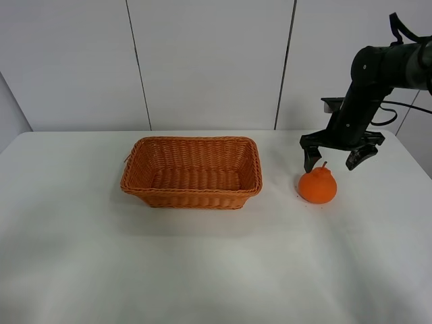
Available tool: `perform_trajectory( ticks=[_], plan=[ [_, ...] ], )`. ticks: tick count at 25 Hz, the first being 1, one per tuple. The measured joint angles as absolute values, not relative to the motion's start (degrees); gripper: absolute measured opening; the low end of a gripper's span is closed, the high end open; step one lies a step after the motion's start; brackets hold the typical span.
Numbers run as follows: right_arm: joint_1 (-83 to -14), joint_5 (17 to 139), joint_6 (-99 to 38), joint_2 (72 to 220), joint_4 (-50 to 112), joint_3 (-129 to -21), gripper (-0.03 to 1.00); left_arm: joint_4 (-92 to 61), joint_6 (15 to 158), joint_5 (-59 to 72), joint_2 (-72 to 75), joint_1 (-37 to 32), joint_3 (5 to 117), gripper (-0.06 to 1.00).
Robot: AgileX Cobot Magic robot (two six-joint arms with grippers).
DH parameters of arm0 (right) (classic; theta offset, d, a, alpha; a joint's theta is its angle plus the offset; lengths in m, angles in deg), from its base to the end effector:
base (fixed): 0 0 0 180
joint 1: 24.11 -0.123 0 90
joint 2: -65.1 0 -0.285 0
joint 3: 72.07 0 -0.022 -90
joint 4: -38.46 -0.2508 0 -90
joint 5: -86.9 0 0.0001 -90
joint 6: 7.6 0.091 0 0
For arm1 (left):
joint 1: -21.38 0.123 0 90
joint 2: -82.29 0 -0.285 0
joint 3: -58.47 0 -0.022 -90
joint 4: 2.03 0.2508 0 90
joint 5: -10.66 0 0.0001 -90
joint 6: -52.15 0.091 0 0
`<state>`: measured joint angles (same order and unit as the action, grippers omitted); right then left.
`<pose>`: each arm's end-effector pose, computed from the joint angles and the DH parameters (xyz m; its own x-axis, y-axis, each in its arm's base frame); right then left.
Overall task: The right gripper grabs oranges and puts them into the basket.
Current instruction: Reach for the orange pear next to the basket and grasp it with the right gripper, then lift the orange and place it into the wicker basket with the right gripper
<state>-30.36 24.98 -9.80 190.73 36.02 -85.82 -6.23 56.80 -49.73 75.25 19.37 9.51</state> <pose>0.4139 0.0488 0.1912 -0.9860 -0.1264 -0.1090 -0.1309 0.9908 0.0353 -0.0061 -0.0056 0.2761 -0.4386 0.0602 -0.8967 0.1118 0.9937 0.0120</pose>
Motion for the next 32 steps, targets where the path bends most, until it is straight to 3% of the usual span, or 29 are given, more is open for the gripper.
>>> perform_trajectory(
  ticks=[23, 27, 28, 30, 32],
  plan=[
    [-30.42, 30.45, -9.66, 200.09, 36.66, -85.82, 0.69, -6.23, 56.80, -49.73, 75.25, 19.37, 9.51, 0.77],
    [-30.42, 30.45, -9.66, 200.09, 36.66, -86.08, 0.50, -6.23, 56.80, -49.73, 75.25, 19.37, 9.51, 0.77],
    [-30.42, 30.39, -9.66, 200.03, 36.66, -86.13, 0.34, -6.23, 56.80, -49.73, 75.25, 19.37, 9.51, 0.77],
    [-30.42, 30.08, -9.72, 199.92, 36.66, -86.33, 0.13, -6.23, 56.80, -49.73, 75.25, 19.37, 9.51, 0.77],
    [-30.42, 29.97, -10.11, 199.34, 36.66, -86.38, 0.09, -6.23, 56.80, -49.73, 75.25, 19.37, 9.51, 0.77]
  ],
)
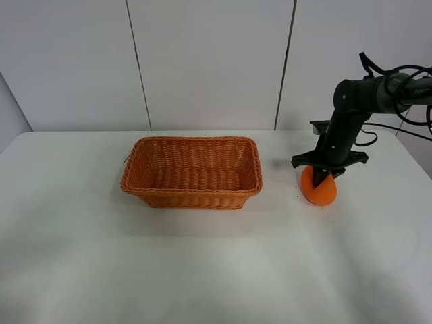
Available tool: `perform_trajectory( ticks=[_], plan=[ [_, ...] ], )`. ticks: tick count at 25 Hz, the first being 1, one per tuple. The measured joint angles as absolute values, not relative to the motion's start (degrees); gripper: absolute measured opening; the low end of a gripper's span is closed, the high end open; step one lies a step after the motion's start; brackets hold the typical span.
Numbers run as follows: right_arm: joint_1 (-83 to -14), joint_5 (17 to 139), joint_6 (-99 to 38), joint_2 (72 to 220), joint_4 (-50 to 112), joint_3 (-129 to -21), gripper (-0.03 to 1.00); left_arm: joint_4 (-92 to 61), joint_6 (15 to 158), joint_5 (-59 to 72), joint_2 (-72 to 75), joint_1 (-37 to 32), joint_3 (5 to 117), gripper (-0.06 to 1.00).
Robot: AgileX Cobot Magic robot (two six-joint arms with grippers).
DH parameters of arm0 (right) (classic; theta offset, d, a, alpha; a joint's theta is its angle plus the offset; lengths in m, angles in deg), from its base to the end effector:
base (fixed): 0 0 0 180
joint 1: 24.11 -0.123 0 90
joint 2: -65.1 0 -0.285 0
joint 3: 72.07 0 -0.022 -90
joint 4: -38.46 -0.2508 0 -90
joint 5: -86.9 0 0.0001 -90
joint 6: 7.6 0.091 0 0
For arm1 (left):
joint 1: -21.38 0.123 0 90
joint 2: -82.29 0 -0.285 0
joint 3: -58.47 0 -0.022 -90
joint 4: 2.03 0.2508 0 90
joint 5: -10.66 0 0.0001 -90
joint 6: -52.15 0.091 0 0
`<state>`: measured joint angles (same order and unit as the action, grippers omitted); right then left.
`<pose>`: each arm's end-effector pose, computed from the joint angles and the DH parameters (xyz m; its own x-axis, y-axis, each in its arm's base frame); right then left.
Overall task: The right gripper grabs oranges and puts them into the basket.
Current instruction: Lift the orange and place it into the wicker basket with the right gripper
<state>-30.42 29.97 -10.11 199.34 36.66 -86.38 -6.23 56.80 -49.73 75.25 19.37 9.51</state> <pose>0.4292 0.0499 0.1303 -0.9891 -0.1362 -0.0557 -0.1377 0.9902 0.0248 -0.0061 -0.0056 0.2761 -0.4386 0.0602 -0.8967 0.1118 0.9937 0.0120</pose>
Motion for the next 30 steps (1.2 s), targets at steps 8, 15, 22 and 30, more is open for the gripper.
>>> perform_trajectory(
  ticks=[8, 15, 22, 30],
  plan=[
    [-30.42, 22.27, -11.13, 194.71, 36.84, -93.01, 0.09, -6.23, 56.80, -49.73, 75.25, 19.37, 9.51, 0.77],
    [-30.42, 17.71, -11.31, 189.09, 36.84, -103.83, 0.09, -6.23, 56.80, -49.73, 75.25, 19.37, 9.51, 0.77],
    [-32.83, 16.84, -11.20, 188.00, 36.31, -107.48, 0.09, -6.23, 56.80, -49.73, 75.25, 19.37, 9.51, 0.77],
    [-47.12, 16.84, -11.08, 188.00, 36.19, -107.48, 0.09, -6.23, 56.80, -49.73, 75.25, 19.37, 9.51, 0.77]
  ],
)
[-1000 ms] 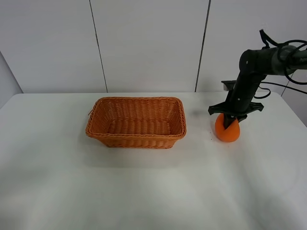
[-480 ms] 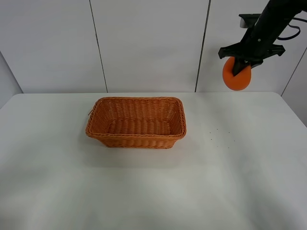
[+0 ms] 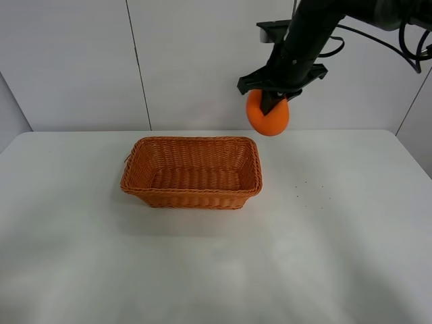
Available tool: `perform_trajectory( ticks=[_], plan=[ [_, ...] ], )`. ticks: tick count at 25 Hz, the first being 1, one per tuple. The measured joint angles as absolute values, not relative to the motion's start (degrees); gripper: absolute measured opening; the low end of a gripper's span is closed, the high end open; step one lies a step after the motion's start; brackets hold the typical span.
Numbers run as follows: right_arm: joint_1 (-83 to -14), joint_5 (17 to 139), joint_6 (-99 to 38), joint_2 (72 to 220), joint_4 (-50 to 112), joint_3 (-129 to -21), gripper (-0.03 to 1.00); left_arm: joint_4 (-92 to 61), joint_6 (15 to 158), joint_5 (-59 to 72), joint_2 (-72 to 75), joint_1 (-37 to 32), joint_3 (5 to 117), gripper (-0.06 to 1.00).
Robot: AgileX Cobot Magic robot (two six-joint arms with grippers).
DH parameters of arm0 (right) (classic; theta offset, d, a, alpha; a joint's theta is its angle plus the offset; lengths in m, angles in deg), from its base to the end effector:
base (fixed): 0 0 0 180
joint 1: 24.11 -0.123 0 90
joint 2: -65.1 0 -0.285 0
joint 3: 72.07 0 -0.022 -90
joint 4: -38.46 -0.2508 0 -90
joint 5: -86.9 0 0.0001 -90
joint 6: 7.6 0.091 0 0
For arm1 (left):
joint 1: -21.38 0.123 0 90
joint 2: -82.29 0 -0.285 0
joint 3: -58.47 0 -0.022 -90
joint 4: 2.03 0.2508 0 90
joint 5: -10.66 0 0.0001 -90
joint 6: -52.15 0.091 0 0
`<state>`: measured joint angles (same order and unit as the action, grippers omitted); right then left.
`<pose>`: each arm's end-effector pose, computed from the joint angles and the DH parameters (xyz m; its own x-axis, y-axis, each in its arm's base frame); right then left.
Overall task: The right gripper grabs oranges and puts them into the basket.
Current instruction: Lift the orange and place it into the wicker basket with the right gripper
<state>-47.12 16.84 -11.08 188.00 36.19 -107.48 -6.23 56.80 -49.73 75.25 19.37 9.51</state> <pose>0.4028 0.1747 0.3112 -0.8306 -0.4040 -0.3833 -0.4434 0.8962 0.0163 -0.0061 -0.0056 0.2761 -0.4386 0.0602 -0.8967 0.1118 0.9937 0.0120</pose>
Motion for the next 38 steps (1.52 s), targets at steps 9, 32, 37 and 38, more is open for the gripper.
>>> perform_trajectory(
  ticks=[9, 32, 37, 38],
  plan=[
    [-57.87, 21.64, -10.45, 192.03, 36.57, -108.44, 0.09, -6.23, 56.80, -49.73, 75.25, 19.37, 9.51, 0.77],
    [-58.88, 32.79, -10.22, 205.91, 33.35, -108.62, 0.64, -6.23, 56.80, -49.73, 75.25, 19.37, 9.51, 0.77],
    [-58.88, 29.07, -9.59, 202.73, 36.95, -108.62, 0.69, -6.23, 56.80, -49.73, 75.25, 19.37, 9.51, 0.77],
    [-58.88, 27.78, -9.59, 201.81, 37.41, -108.62, 0.69, -6.23, 56.80, -49.73, 75.25, 19.37, 9.51, 0.77]
  ],
)
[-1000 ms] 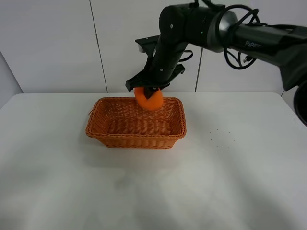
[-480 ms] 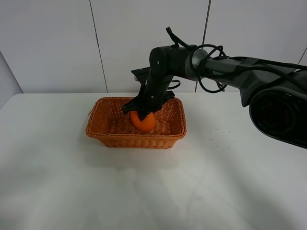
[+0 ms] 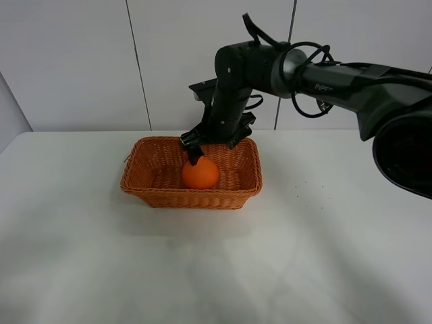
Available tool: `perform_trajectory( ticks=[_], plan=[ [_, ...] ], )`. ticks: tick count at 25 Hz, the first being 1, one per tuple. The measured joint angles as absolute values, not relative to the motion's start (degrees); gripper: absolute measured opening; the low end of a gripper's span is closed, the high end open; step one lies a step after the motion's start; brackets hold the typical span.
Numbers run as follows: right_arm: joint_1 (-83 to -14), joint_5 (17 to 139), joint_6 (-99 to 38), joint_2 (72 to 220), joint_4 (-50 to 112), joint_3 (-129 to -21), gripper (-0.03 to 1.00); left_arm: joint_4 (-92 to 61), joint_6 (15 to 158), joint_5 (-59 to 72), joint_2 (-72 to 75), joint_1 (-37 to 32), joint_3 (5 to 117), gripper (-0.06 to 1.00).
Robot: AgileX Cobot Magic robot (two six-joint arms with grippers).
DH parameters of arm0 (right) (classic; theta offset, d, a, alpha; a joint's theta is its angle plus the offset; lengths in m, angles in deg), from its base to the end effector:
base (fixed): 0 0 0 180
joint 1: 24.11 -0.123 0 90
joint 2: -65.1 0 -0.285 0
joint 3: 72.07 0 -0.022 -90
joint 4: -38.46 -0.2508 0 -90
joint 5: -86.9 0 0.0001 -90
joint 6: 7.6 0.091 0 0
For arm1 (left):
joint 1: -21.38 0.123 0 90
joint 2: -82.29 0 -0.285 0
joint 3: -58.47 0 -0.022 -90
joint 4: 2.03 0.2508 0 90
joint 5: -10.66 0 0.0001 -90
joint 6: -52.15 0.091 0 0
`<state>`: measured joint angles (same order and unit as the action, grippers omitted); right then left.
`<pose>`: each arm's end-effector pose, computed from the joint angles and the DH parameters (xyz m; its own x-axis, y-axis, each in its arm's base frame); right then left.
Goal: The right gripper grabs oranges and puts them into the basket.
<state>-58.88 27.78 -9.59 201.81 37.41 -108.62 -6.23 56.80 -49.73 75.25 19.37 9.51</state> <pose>0.4019 0.2808 0.2107 -0.7535 -0.5539 -0.3541 -0.5941 0.8044 0.0057 -0.0061 -0.0056 0.2761 -0.4386 0.0602 -0.8967 0.1118 0.9937 0.0120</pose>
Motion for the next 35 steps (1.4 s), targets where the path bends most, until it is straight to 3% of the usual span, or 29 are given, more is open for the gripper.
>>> perform_trajectory(
  ticks=[9, 25, 31, 35],
  plan=[
    [-56.68, 22.22, -9.58, 192.85, 38.46, -108.81, 0.69, -6.23, 56.80, -49.73, 75.25, 19.37, 9.51, 0.77],
    [-29.57, 17.00, -10.63, 192.50, 37.58, -108.81, 0.69, -6.23, 56.80, -49.73, 75.25, 19.37, 9.51, 0.77],
    [-25.91, 17.00, -10.83, 191.56, 35.40, -107.93, 0.69, -6.23, 56.80, -49.73, 75.25, 19.37, 9.51, 0.77],
    [-25.36, 17.06, -10.87, 185.64, 35.31, -100.97, 0.69, -6.23, 56.80, -49.73, 75.25, 19.37, 9.51, 0.77]
  ],
)
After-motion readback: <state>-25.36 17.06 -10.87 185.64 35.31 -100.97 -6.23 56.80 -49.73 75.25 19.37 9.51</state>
